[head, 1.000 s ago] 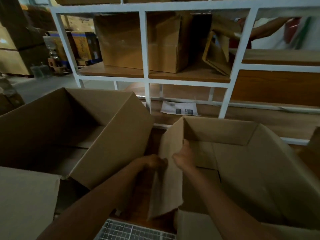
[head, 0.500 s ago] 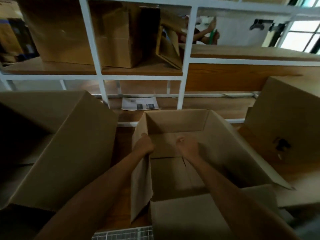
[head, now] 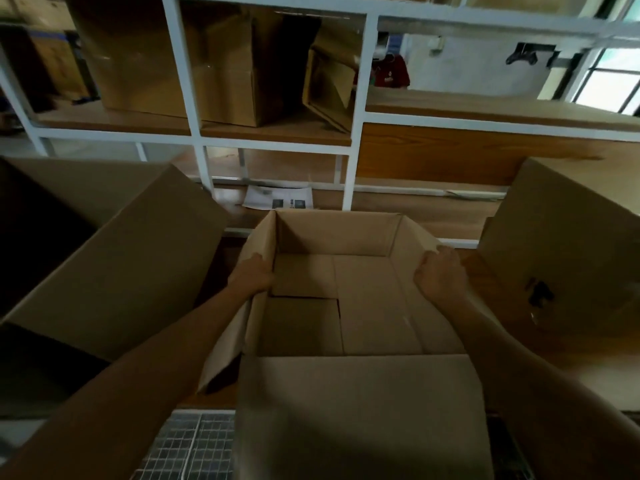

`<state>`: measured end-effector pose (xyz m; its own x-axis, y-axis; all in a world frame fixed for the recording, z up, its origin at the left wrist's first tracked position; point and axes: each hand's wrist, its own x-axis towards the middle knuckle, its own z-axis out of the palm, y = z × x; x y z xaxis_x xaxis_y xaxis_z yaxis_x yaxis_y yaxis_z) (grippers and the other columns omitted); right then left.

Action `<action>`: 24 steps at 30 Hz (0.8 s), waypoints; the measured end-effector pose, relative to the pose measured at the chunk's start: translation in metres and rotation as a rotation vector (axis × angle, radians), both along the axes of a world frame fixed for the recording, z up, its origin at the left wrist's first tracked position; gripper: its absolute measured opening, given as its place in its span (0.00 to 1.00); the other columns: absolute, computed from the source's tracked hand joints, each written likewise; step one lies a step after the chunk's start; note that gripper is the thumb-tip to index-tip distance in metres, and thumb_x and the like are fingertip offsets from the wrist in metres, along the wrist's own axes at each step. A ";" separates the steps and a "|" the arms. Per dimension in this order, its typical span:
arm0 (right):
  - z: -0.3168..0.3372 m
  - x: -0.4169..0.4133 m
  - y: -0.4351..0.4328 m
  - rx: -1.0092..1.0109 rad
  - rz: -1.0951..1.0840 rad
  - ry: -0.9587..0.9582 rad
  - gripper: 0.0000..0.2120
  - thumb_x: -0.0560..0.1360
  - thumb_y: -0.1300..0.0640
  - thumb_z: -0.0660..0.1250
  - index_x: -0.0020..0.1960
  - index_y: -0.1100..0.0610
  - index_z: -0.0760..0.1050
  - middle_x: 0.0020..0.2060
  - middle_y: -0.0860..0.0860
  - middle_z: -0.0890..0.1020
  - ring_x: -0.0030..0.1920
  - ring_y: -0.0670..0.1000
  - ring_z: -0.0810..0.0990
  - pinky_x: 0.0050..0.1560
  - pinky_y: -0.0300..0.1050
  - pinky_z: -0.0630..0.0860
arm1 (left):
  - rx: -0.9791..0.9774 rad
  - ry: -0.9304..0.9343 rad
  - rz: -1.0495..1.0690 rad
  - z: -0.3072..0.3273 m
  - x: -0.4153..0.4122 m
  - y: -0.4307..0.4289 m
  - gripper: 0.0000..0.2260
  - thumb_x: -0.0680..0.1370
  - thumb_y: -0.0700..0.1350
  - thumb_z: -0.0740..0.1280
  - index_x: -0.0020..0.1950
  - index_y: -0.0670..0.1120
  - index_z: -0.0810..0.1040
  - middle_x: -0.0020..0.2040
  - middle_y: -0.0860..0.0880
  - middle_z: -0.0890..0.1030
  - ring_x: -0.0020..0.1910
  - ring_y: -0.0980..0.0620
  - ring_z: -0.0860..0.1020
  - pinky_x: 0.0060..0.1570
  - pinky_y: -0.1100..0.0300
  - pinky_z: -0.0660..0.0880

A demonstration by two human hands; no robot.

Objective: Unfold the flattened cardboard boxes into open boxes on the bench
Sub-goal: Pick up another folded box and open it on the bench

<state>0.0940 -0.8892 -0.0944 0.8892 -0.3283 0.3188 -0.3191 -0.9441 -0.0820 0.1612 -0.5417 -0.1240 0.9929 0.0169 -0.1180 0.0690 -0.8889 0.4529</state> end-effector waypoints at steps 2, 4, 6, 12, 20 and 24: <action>0.003 -0.007 -0.016 0.077 -0.087 0.057 0.18 0.77 0.51 0.65 0.64 0.57 0.74 0.64 0.60 0.73 0.64 0.62 0.72 0.61 0.58 0.73 | 0.028 0.058 0.024 0.002 -0.012 0.006 0.26 0.80 0.49 0.62 0.75 0.40 0.62 0.67 0.40 0.72 0.62 0.41 0.74 0.59 0.50 0.74; -0.001 -0.015 -0.028 0.344 -0.126 0.134 0.23 0.75 0.52 0.67 0.66 0.61 0.71 0.61 0.61 0.75 0.61 0.63 0.75 0.59 0.56 0.74 | 0.053 0.110 0.062 0.002 -0.023 0.012 0.26 0.79 0.51 0.62 0.74 0.40 0.64 0.65 0.40 0.73 0.59 0.43 0.75 0.57 0.51 0.75; -0.011 -0.023 -0.029 0.490 -0.047 0.233 0.22 0.76 0.55 0.66 0.66 0.65 0.70 0.58 0.62 0.77 0.59 0.63 0.77 0.51 0.48 0.73 | 0.071 0.134 0.105 0.001 -0.034 0.014 0.26 0.79 0.54 0.62 0.72 0.39 0.66 0.63 0.40 0.74 0.56 0.44 0.75 0.52 0.54 0.75; -0.020 -0.020 -0.001 0.500 0.097 0.337 0.17 0.78 0.57 0.63 0.65 0.61 0.68 0.59 0.59 0.77 0.51 0.57 0.76 0.41 0.46 0.69 | 0.195 -0.050 0.244 -0.001 -0.067 0.023 0.07 0.80 0.44 0.59 0.54 0.44 0.74 0.50 0.46 0.77 0.46 0.47 0.77 0.46 0.52 0.77; -0.019 -0.002 0.056 0.474 0.241 0.251 0.10 0.76 0.56 0.62 0.57 0.55 0.74 0.51 0.54 0.80 0.46 0.54 0.78 0.38 0.45 0.73 | 0.275 -0.098 0.283 0.022 -0.067 0.092 0.04 0.80 0.41 0.58 0.51 0.46 0.73 0.47 0.47 0.77 0.44 0.48 0.77 0.44 0.52 0.78; -0.017 0.008 0.083 0.407 0.188 0.247 0.09 0.77 0.56 0.63 0.56 0.55 0.74 0.50 0.54 0.80 0.43 0.53 0.77 0.38 0.45 0.74 | 0.279 -0.116 0.266 0.021 -0.057 0.116 0.03 0.81 0.41 0.58 0.50 0.46 0.72 0.42 0.50 0.74 0.41 0.51 0.76 0.42 0.53 0.77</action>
<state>0.1019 -0.8058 -0.1114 0.9774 -0.2095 -0.0283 -0.2032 -0.8944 -0.3984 0.1043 -0.4261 -0.1031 0.9561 0.2904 0.0402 0.2756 -0.9370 0.2148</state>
